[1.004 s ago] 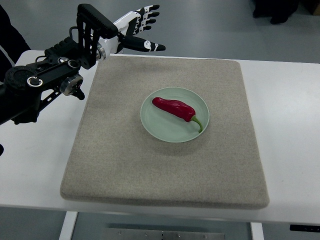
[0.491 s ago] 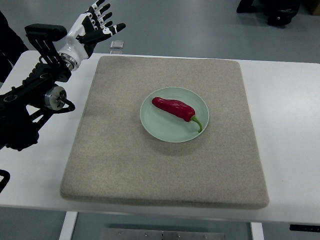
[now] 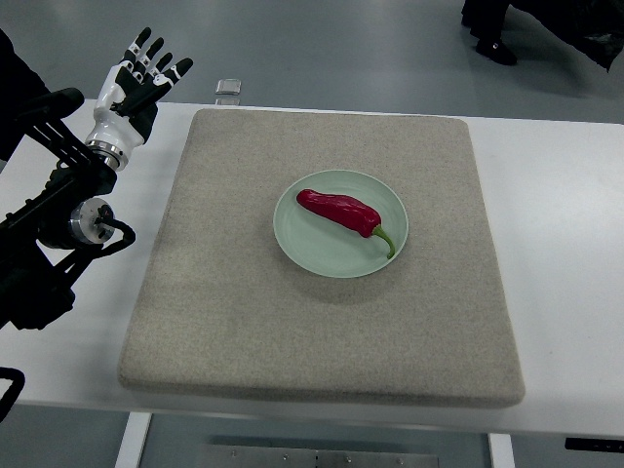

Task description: Place red pepper on plate with left hand

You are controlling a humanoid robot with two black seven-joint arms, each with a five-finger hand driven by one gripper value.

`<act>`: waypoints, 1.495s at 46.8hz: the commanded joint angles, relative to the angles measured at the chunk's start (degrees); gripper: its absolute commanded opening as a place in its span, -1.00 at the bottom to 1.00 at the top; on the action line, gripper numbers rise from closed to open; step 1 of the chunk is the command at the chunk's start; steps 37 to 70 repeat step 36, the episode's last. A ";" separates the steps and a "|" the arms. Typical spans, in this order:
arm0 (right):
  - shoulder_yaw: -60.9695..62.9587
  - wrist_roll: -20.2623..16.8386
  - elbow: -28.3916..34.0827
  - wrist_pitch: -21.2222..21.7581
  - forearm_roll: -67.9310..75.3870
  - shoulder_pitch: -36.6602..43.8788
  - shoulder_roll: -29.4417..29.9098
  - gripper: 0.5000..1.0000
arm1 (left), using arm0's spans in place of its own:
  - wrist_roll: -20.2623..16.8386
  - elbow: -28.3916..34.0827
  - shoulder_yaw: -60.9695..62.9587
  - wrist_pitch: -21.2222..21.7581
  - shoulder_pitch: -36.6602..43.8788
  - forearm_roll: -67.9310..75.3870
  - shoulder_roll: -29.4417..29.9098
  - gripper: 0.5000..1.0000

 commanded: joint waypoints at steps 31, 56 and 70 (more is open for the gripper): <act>0.02 0.00 1.05 0.11 -0.26 0.00 0.00 0.73 | 0.10 7.17 -1.60 -4.21 1.15 -6.28 -5.09 0.98; 0.11 0.00 1.05 0.19 -0.17 0.00 0.00 0.73 | 0.10 7.26 -1.69 -4.30 0.98 -6.54 -5.35 0.98; 0.11 0.00 1.05 0.19 -0.17 0.00 0.00 0.73 | 0.10 7.26 -1.69 -4.30 0.98 -6.54 -5.35 0.98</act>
